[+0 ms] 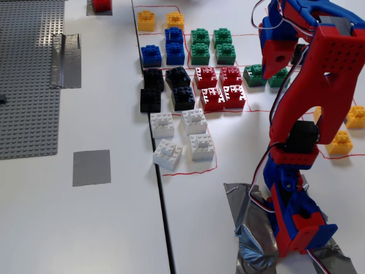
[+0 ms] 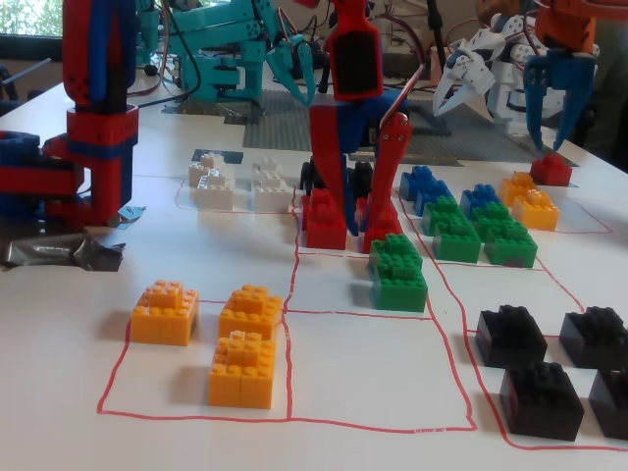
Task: Grab the block and put it in the grey marker
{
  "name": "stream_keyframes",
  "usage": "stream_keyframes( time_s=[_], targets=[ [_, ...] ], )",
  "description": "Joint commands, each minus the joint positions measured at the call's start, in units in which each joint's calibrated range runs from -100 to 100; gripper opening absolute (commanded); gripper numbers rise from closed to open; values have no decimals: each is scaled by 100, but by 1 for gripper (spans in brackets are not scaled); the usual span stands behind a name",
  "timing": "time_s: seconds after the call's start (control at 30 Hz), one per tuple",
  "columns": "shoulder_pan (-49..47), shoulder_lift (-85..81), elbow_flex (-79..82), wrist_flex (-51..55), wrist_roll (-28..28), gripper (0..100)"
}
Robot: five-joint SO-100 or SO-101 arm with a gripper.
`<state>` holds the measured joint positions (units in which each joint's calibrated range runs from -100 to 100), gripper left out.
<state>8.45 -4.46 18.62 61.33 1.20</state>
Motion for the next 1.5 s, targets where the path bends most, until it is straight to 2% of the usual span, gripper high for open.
stream_keyframes(
  time_s=[0.0,0.2,0.3,0.63,1.47],
  targets=[
    [126,-288,-490,176,98,0],
    [538,-288,-845,305,254,0],
    [794,-288,-1063,378,63,13],
    [902,34,-1317,630,283,28],
    [735,1337,-2125,541,449,30]
  ],
)
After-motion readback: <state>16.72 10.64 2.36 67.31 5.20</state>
